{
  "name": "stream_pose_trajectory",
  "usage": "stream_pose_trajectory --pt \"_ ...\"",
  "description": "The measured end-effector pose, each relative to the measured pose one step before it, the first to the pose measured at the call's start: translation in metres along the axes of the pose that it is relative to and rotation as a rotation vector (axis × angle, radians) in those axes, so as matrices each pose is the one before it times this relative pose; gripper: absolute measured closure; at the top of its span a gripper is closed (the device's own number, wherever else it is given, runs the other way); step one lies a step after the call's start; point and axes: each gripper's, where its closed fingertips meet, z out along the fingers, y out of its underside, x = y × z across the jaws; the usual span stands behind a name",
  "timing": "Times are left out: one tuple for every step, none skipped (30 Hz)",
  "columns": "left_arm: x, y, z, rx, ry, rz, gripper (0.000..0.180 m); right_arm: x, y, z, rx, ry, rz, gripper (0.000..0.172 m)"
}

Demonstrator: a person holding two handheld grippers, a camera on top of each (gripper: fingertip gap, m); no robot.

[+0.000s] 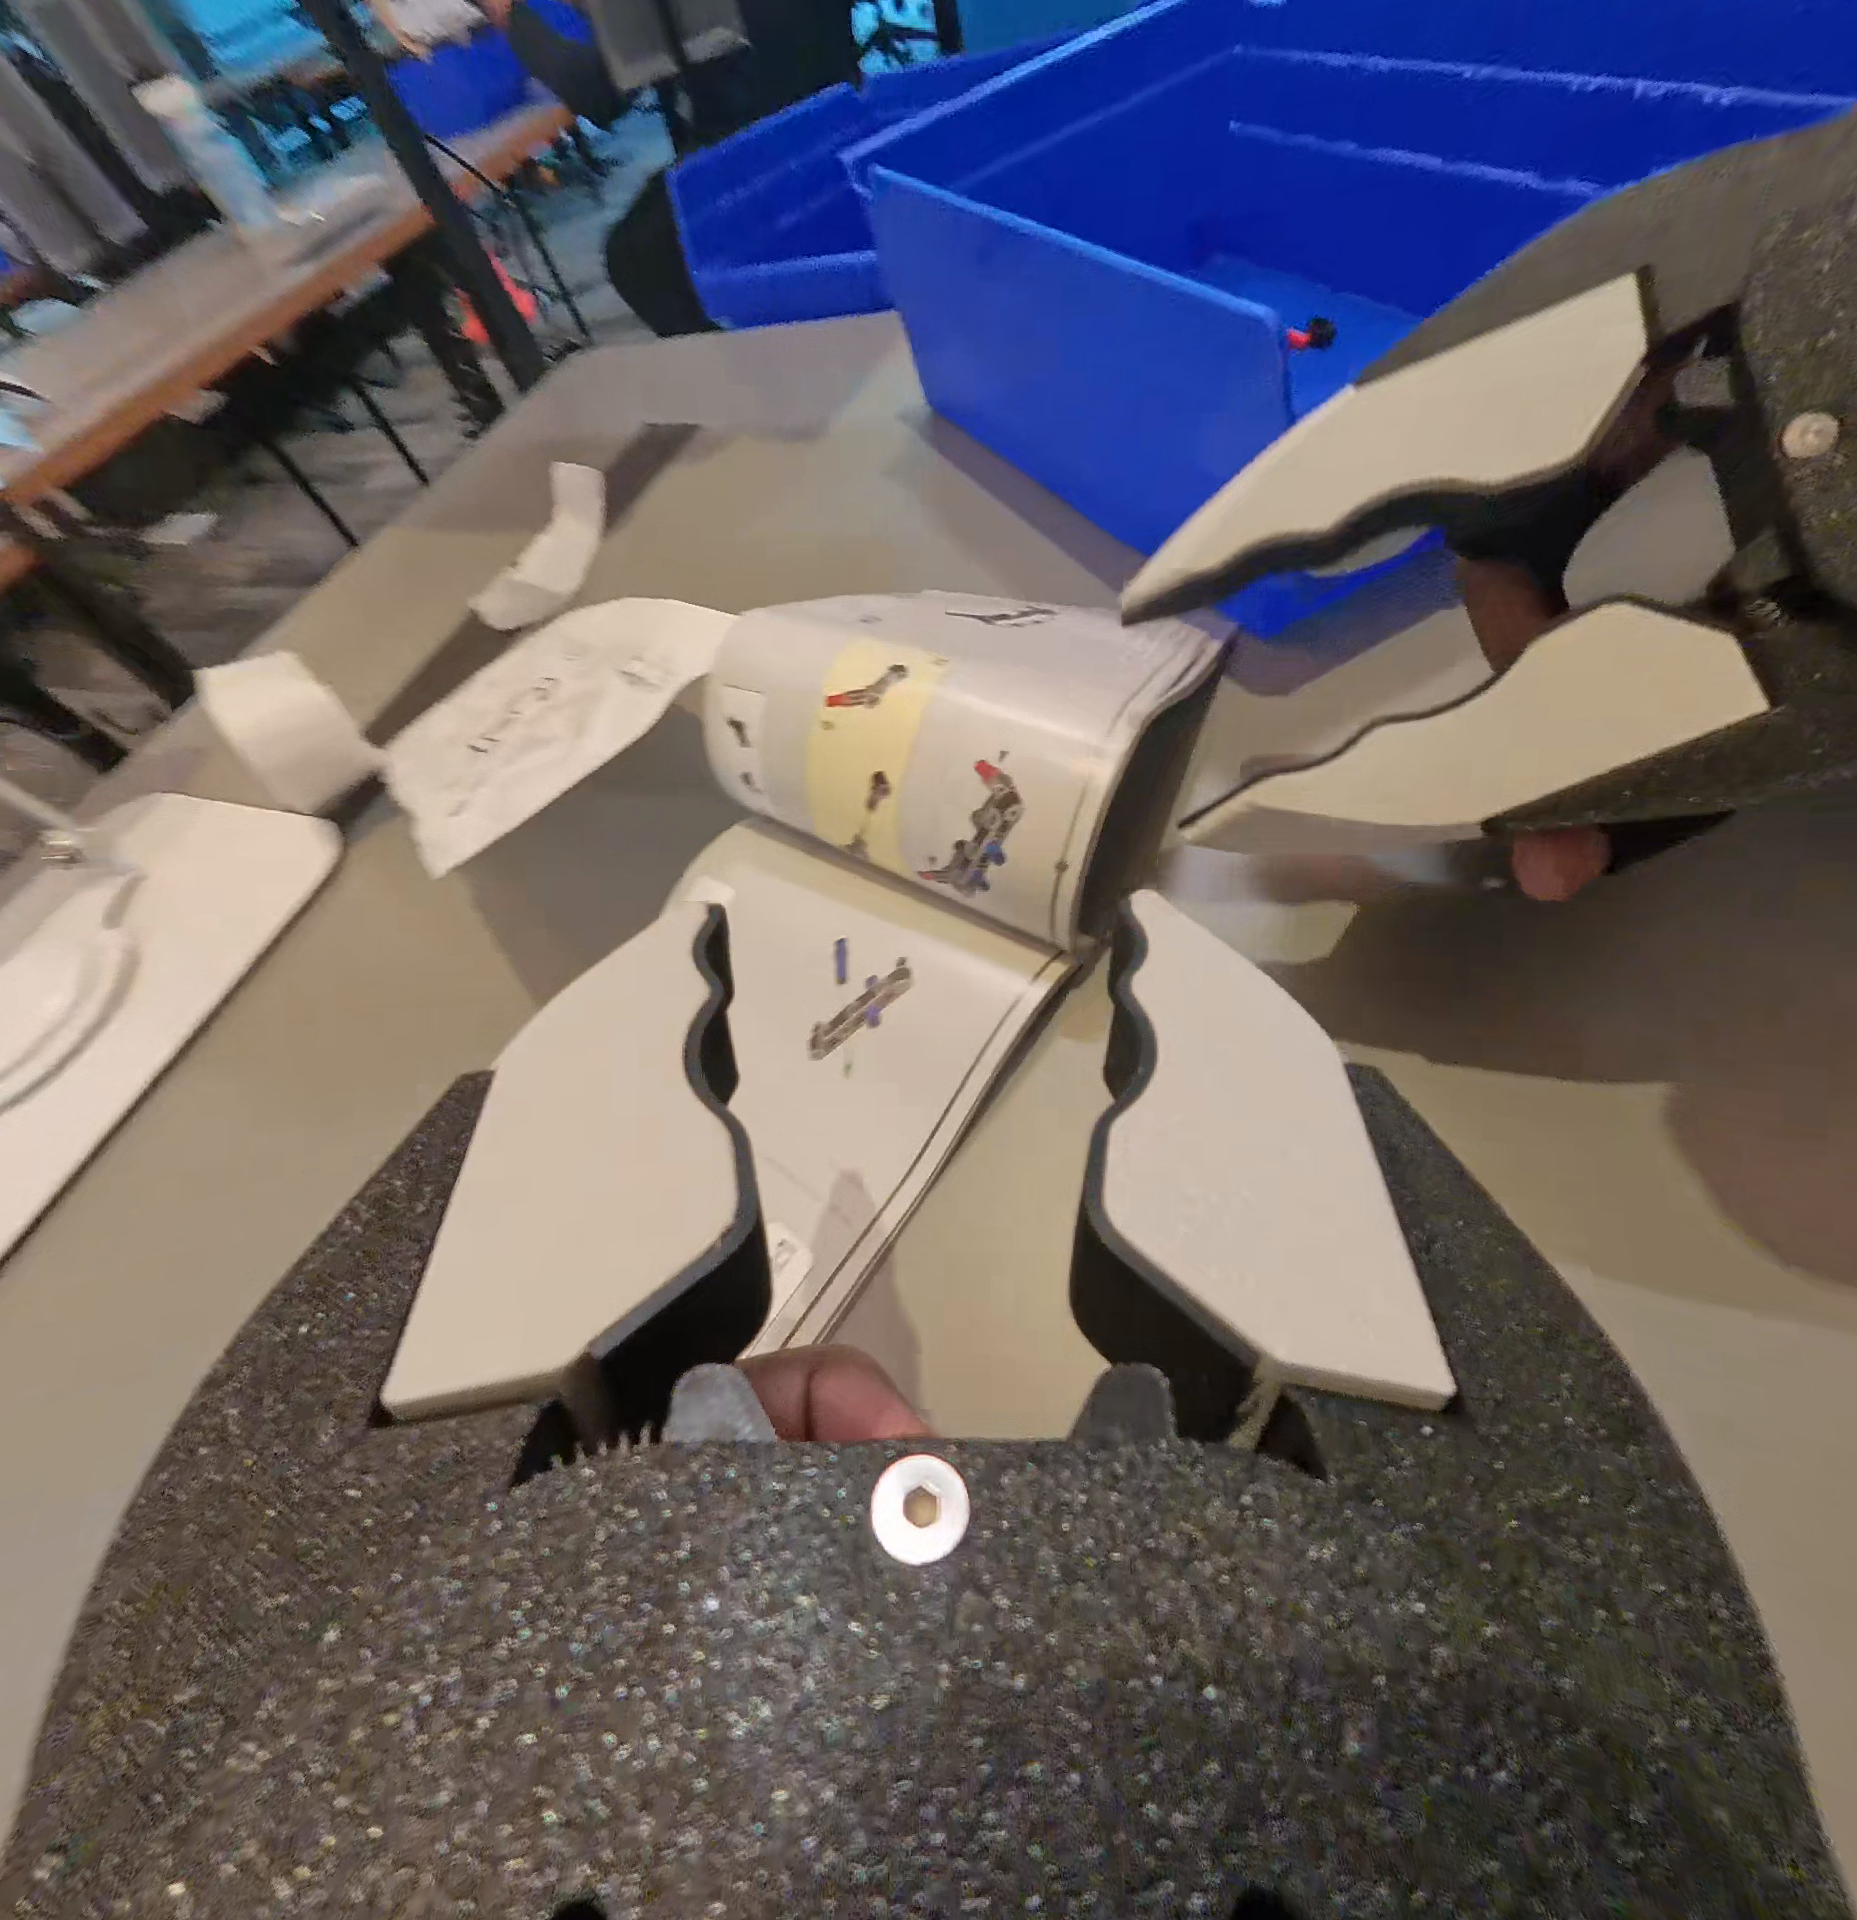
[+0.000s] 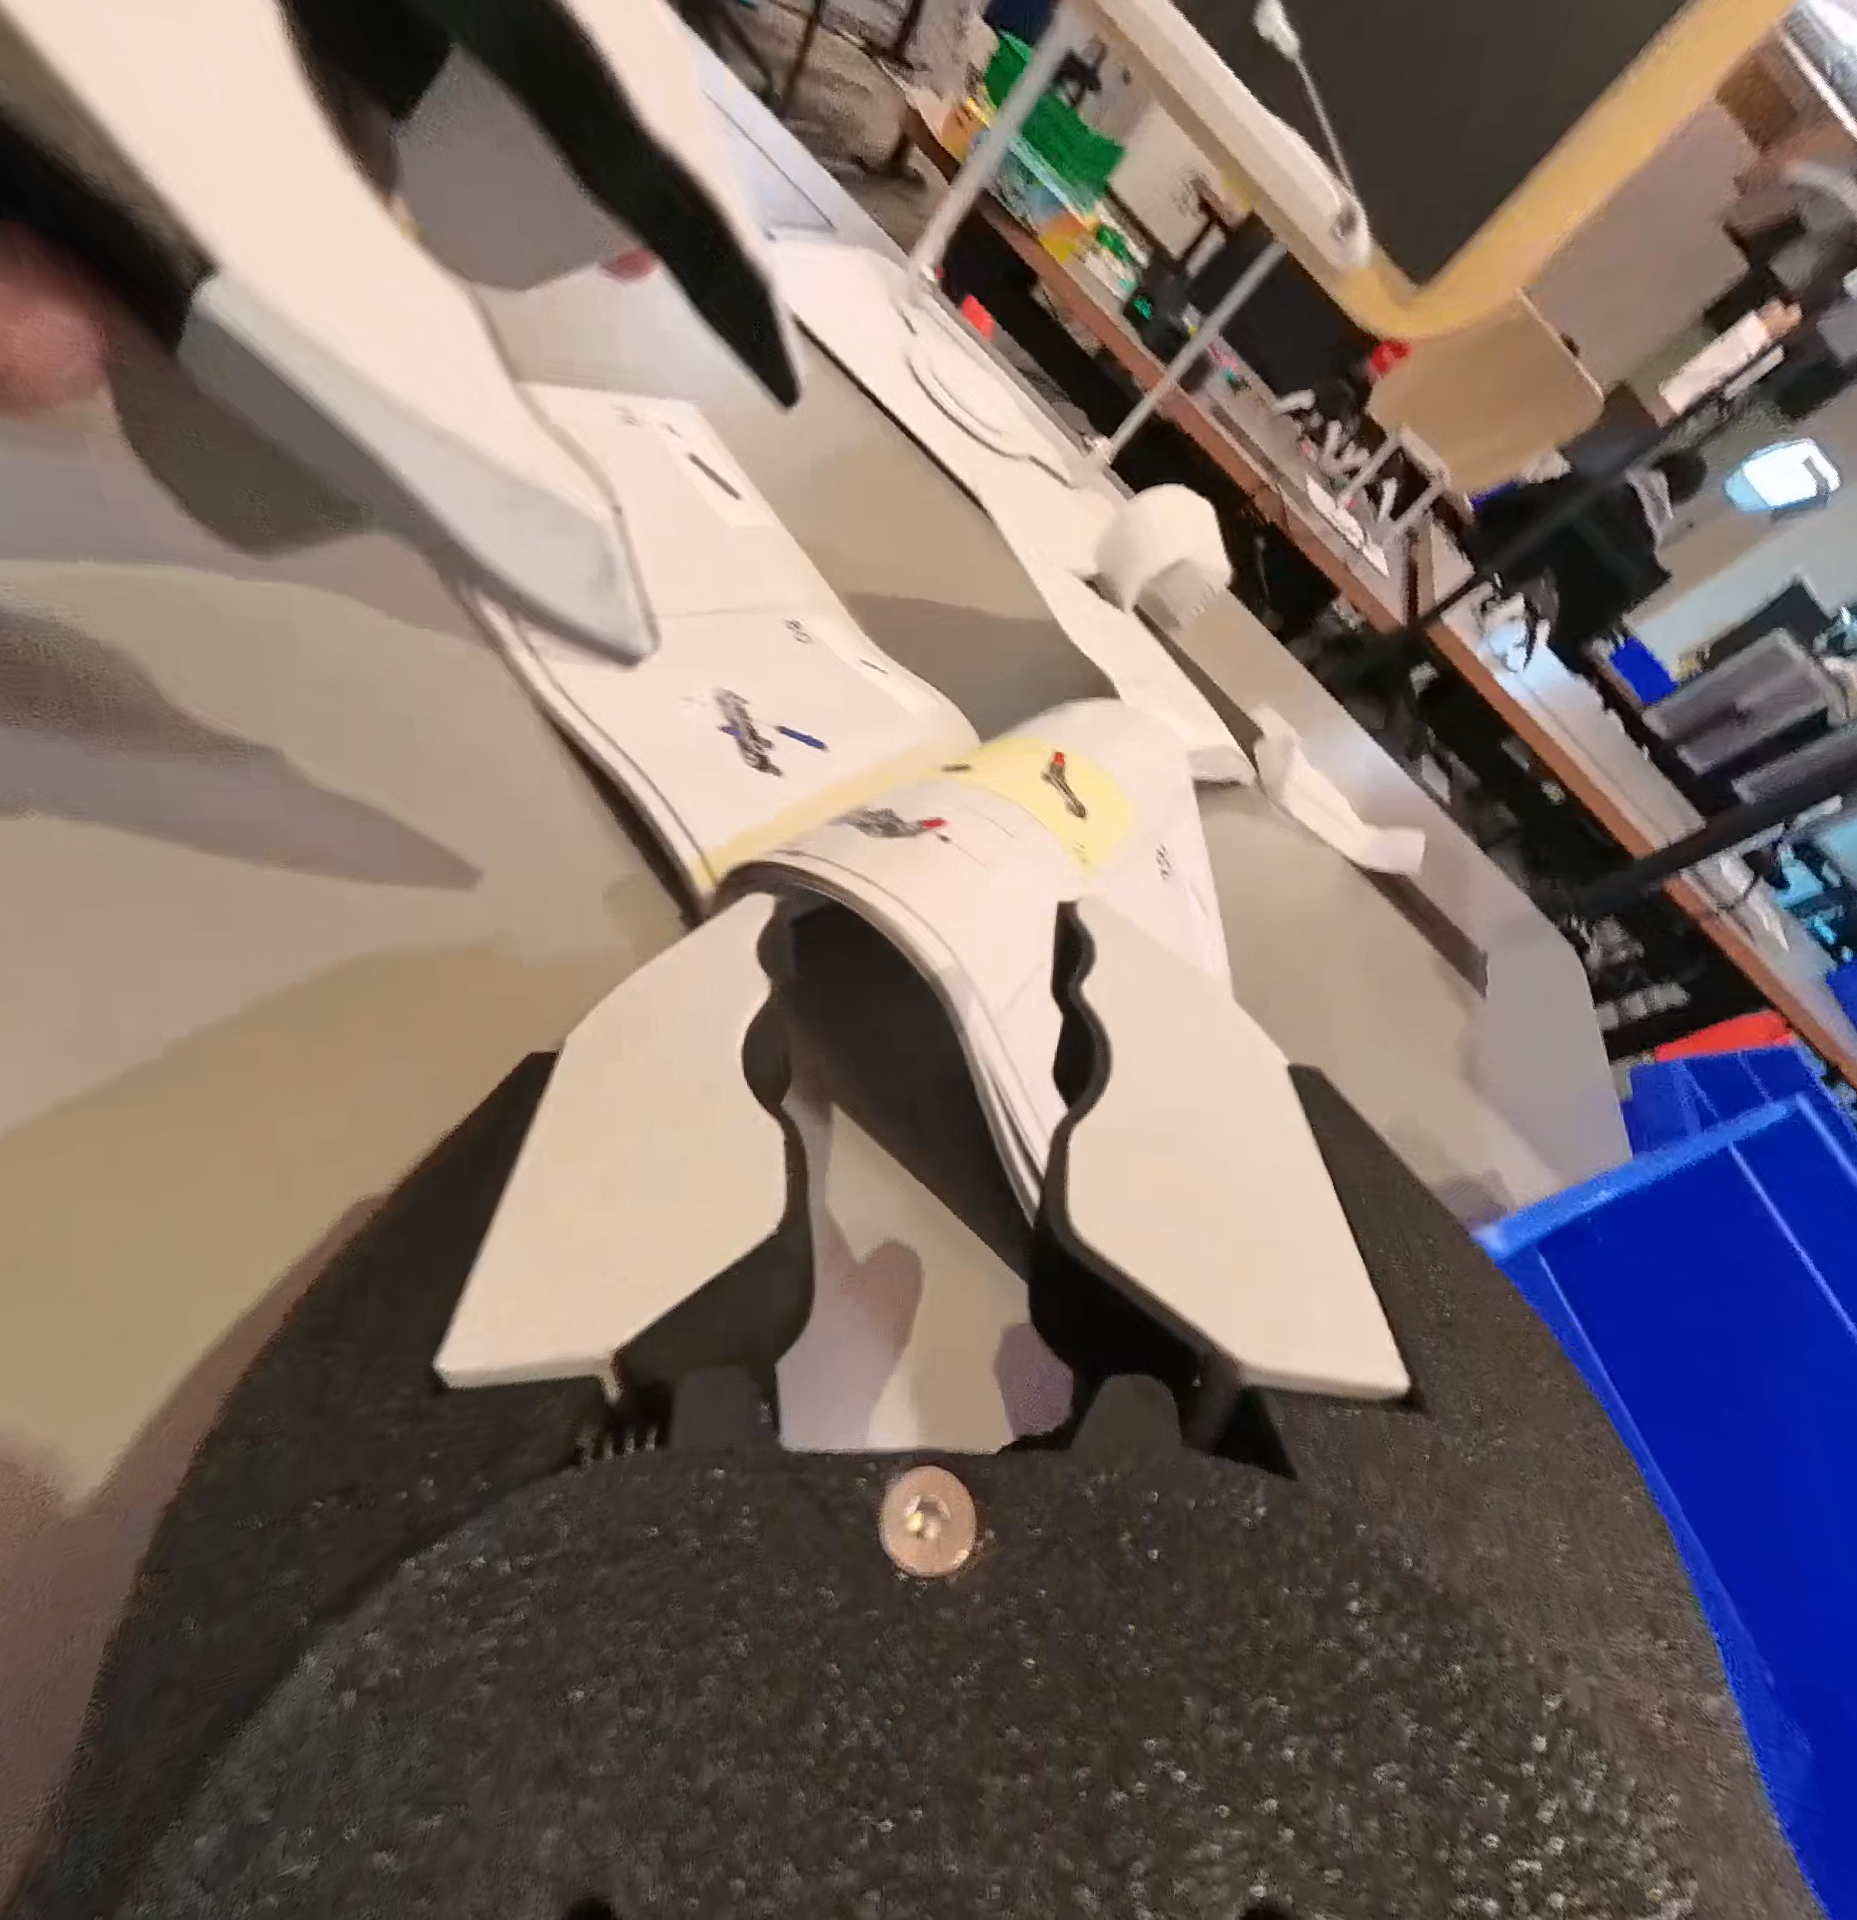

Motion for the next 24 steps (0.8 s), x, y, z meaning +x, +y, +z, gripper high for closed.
stream_pose_trajectory --pt "0.00349 0.00133 0.00787 -0.0114 0.0290 -0.0074 0.109 0.00437 0.00263 0.00095 -0.0156 0.0102 0.0190 0.122" --pt "0.00369 0.00079 0.00712 -0.0077 0.0308 -0.0050 0.109 0.00289 0.00237 0.00133 -0.0144 0.0026 0.0175 0.120" --pt "0.00348 0.00029 0.00640 -0.0023 0.0298 -0.0047 0.108 0.00151 0.00298 0.00163 -0.0175 -0.0034 0.0159 0.118" --pt "0.00263 0.00024 0.00569 0.0013 0.0263 -0.0078 0.108 0.00094 0.00361 0.00182 -0.0195 -0.0044 0.0109 0.116" --pt "0.00196 0.00018 0.00491 0.0027 0.0228 -0.0130 0.108 0.00040 0.00363 0.00179 -0.0184 -0.0057 0.0061 0.115" --pt "0.00154 0.00080 0.00406 -0.0004 0.0214 -0.0165 0.108 -0.00009 0.00376 0.00176 -0.0189 -0.0073 0.0049 0.113" --pt "0.00165 0.00129 0.00326 -0.0034 0.0223 -0.0173 0.108 -0.00041 0.00382 0.00192 -0.0204 -0.0079 0.0043 0.111" --pt "0.00188 0.00136 0.00225 -0.0047 0.0233 -0.0167 0.108 -0.00063 0.00340 0.00203 -0.0197 -0.0084 0.0046 0.111" --pt "0.00135 0.00130 0.00179 -0.0047 0.0203 -0.0164 0.108 -0.00109 0.00284 0.00197 -0.0171 -0.0114 0.0052 0.110" --pt "0.00113 0.00053 0.00124 -0.0014 0.0185 -0.0167 0.108 -0.00156 0.00223 0.00208 -0.0160 -0.0136 0.0052 0.110" --pt "0.00118 0.00020 0.00120 0.0004 0.0191 -0.0162 0.109 -0.00193 0.00206 0.00201 -0.0161 -0.0139 0.0034 0.110" --pt "0.00136 0.00054 0.00143 -0.0027 0.0198 -0.0149 0.109 -0.00233 0.00165 0.00195 -0.0135 -0.0144 0.0010 0.110" --pt "0.00136 0.00132 0.00156 -0.0074 0.0196 -0.0125 0.109 -0.00248 0.00119 0.00172 -0.0110 -0.0130 -0.0005 0.110" --pt "0.00102 0.00175 0.00204 -0.0090 0.0166 -0.0098 0.109 -0.00232 0.00066 0.00144 -0.0091 -0.0093 -0.0030 0.110" --pt "0.00056 0.00207 0.00199 -0.0100 0.0125 -0.0079 0.108 -0.00193 0.00024 0.00109 -0.0055 -0.0060 -0.0053 0.110" --pt "0.00033 0.00181 0.00201 -0.0074 0.0095 -0.0074 0.108 -0.00201 -0.00050 0.00075 -0.0016 -0.0053 -0.0064 0.110" --pt "0.00077 0.00185 0.00172 -0.0073 0.0106 -0.0076 0.108 -0.00198 -0.00090 0.00052 0.0011 -0.0045 -0.0076 0.110" --pt "0.00129 0.00186 0.00135 -0.0083 0.0106 -0.0065 0.108 -0.00156 -0.00125 0.00037 0.0018 -0.0014 -0.0072 0.110" --pt "0.00107 0.00159 0.00099 -0.0063 0.0070 -0.0041 0.108 -0.00134 -0.00123 0.00031 0.0012 -0.0006 -0.0068 0.110" --pt "0.00068 0.00118 0.00022 -0.0022 0.0015 -0.0009 0.107 -0.00138 -0.00128 0.00038 0.0011 -0.0002 -0.0087 0.110" --pt "-0.00009 0.00015 -0.00063 0.0033 -0.0037 0.0004 0.107 -0.00074 -0.00121 0.00041 0.0003 0.0041 -0.0115 0.109" --pt "0.00012 -0.00002 -0.00117 0.0041 -0.0003 -0.0012 0.106 -0.00015 -0.00143 0.00006 0.0013 0.0064 -0.0114 0.109" --pt "0.00004 -0.00026 -0.00123 0.0050 0.0004 -0.0050 0.107 0.00002 -0.00182 -0.00029 0.0032 0.0061 -0.0096 0.110" --pt "-0.00010 -0.00029 -0.00129 0.0073 0.0018 -0.0079 0.107 0.00020 -0.00184 -0.00035 0.0049 0.0058 -0.0076 0.110"
